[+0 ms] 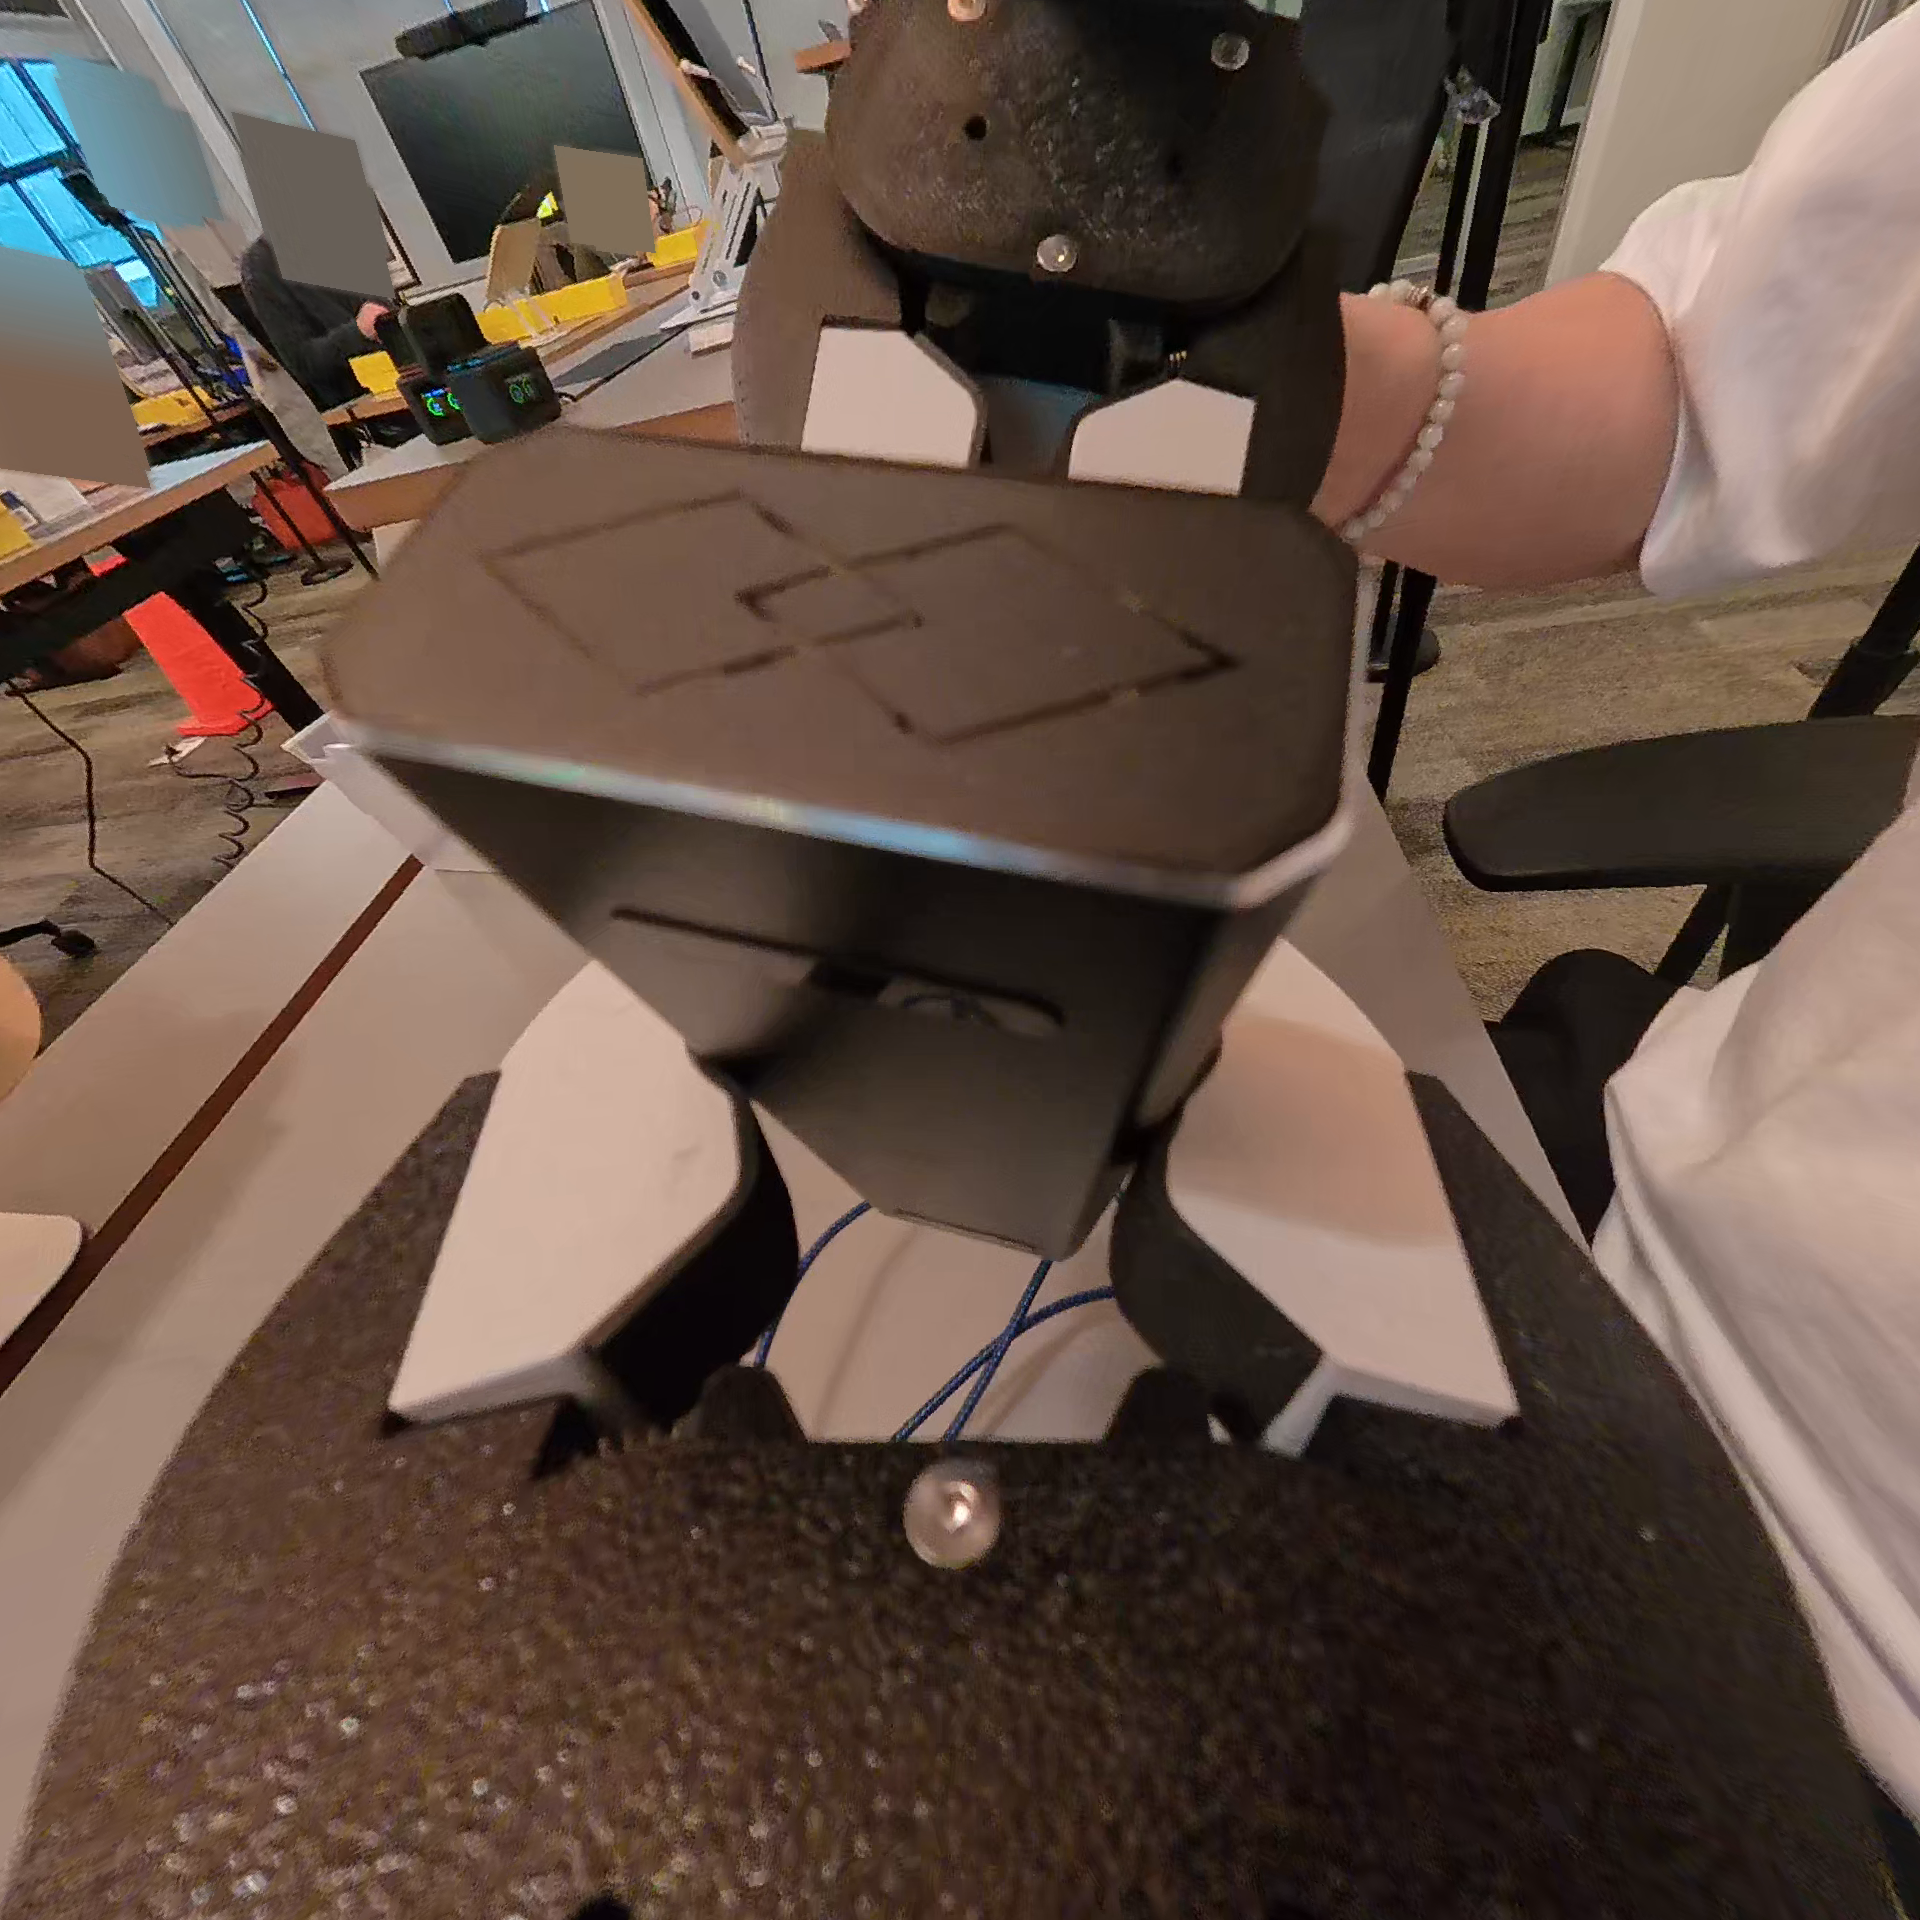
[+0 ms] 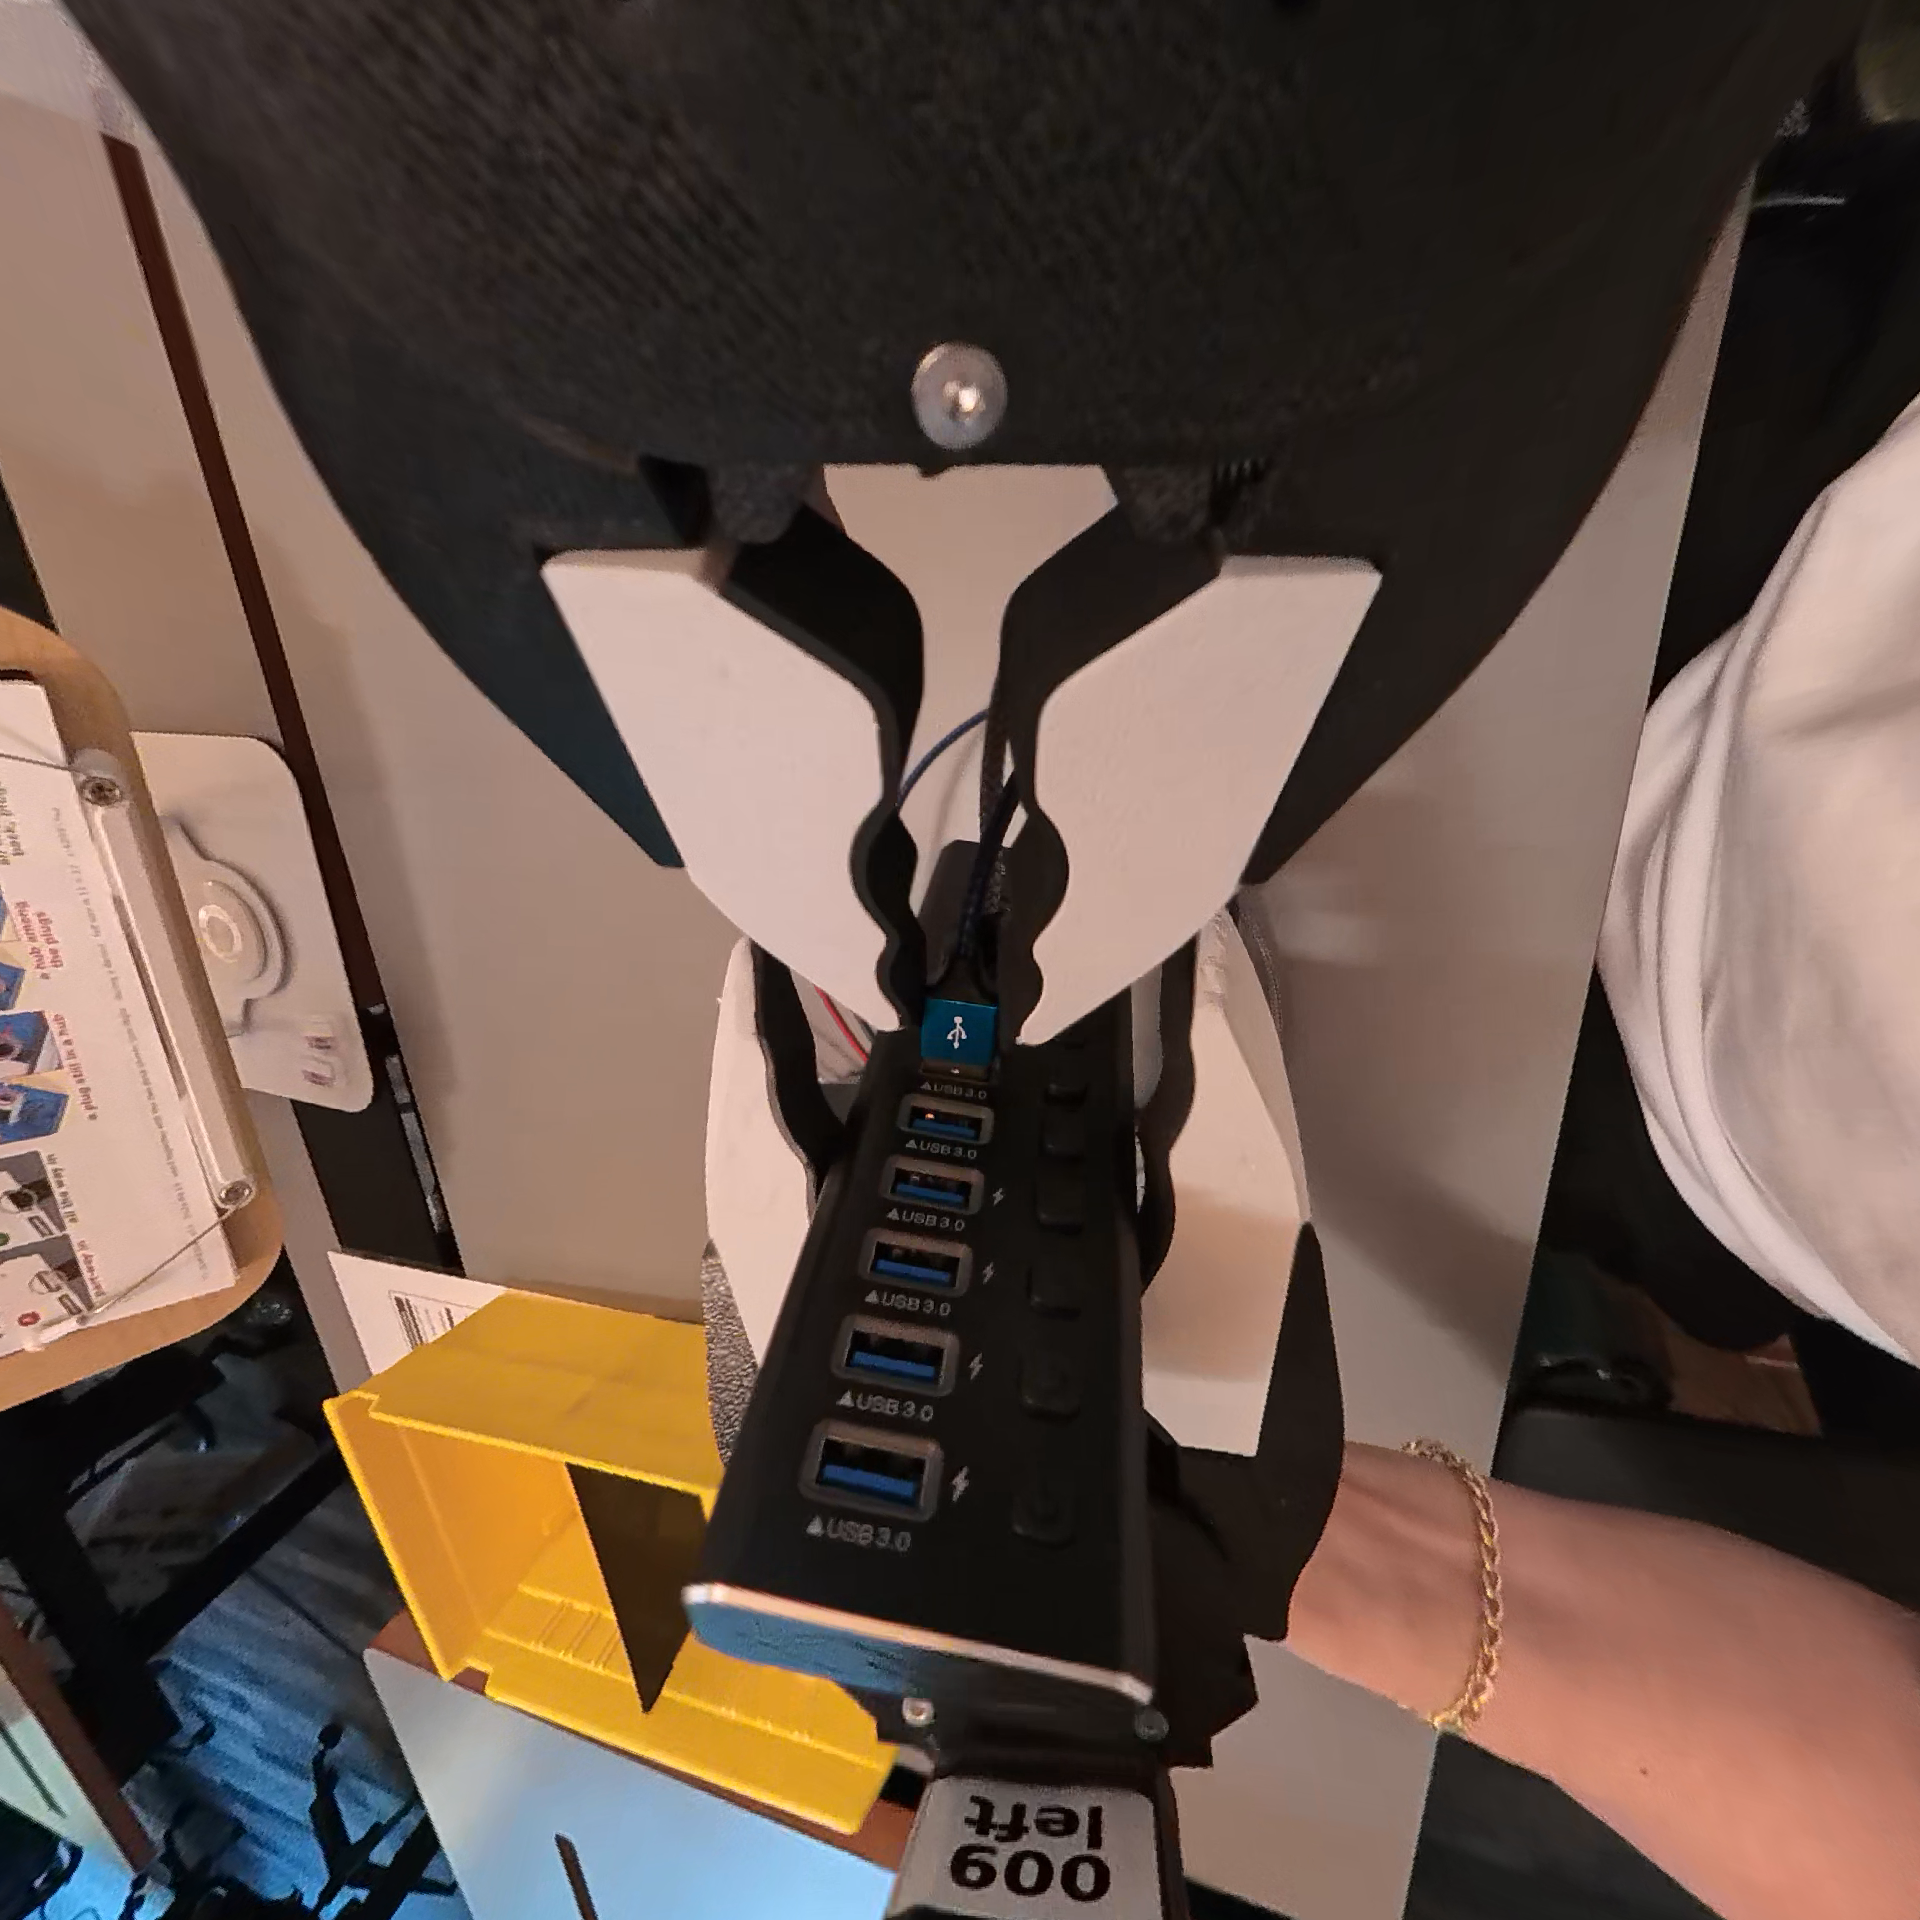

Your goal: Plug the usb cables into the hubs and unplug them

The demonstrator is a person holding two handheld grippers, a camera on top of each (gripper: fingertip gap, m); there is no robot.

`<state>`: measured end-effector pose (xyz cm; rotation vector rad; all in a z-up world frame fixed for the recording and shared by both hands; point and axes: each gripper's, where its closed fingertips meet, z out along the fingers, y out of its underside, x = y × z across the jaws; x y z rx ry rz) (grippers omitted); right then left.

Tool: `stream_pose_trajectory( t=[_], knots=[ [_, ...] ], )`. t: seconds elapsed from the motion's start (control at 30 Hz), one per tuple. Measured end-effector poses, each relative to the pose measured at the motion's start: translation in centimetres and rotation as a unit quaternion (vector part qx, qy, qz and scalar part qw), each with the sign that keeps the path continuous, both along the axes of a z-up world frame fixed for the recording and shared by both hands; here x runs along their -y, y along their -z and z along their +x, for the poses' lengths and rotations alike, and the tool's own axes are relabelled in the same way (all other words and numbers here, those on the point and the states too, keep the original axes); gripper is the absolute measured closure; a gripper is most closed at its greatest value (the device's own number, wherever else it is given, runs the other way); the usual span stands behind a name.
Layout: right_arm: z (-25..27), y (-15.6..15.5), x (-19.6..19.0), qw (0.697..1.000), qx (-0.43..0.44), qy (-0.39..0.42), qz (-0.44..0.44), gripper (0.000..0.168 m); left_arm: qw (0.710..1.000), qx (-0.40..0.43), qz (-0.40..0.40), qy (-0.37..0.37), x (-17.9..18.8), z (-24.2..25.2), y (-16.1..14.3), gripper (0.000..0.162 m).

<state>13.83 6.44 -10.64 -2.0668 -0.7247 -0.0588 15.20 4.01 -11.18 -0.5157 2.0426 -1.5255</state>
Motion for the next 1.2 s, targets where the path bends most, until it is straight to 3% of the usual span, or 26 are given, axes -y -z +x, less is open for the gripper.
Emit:
stream_pose_trajectory(
  t=[0.23, 0.33, 0.43, 0.47, 0.5, 0.57, 0.63, 0.73, 0.93, 1.03, 1.2],
  knots=[
    [-0.1, 0.3, 1.0, 0.998, 0.061, 0.009, -0.035, 0.151, 1.000, -0.001, 0.025, 0.012, 0.6, -0.3, 0.7, 0.086],
    [0.1, -0.3, 0.9, 0.999, 0.019, 0.035, -0.037, 0.152, 1.000, 0.000, 0.020, 0.001, 0.5, 0.0, 0.3, 0.086],
    [0.8, 0.0, 0.7, 0.992, 0.094, 0.073, -0.040, 0.152, 0.999, -0.009, 0.023, -0.021, -0.1, 0.7, 0.5, 0.086],
    [0.5, -0.1, 0.8, 0.995, 0.056, 0.071, -0.044, 0.153, 1.000, -0.011, 0.017, -0.019, -0.1, 0.6, 0.5, 0.086],
    [1.4, -0.3, 1.2, 0.994, 0.037, 0.091, -0.043, 0.153, 0.998, -0.016, 0.025, -0.047, -1.1, 0.9, 0.9, 0.086],
    [5.7, -1.4, 3.7, 0.981, 0.103, 0.162, -0.033, 0.153, 0.991, -0.042, 0.024, -0.128, -6.2, 1.5, 1.8, 0.087],
    [5.1, -1.9, 4.1, 0.991, -0.004, 0.134, -0.008, 0.153, 0.990, -0.043, -0.064, -0.117, -8.2, 0.8, -0.4, 0.087],
    [8.1, -1.4, 4.4, 0.985, 0.020, 0.172, 0.000, 0.153, 0.991, -0.009, -0.021, -0.134, -9.4, 0.8, -2.6, 0.087],
    [15.1, -4.9, 7.6, 0.957, 0.064, 0.273, 0.071, 0.154, 0.972, 0.054, -0.001, -0.230, -14.9, -0.1, -7.4, 0.087],
    [16.6, -3.5, 8.6, 0.956, 0.041, 0.283, 0.066, 0.154, 0.968, 0.076, -0.040, -0.237, -16.6, -1.6, -10.3, 0.087],
    [16.2, -0.2, 7.2, 0.958, 0.018, 0.278, 0.069, 0.154, 0.970, 0.104, -0.107, -0.190, -15.8, -3.6, -13.4, 0.087]
  ],
)
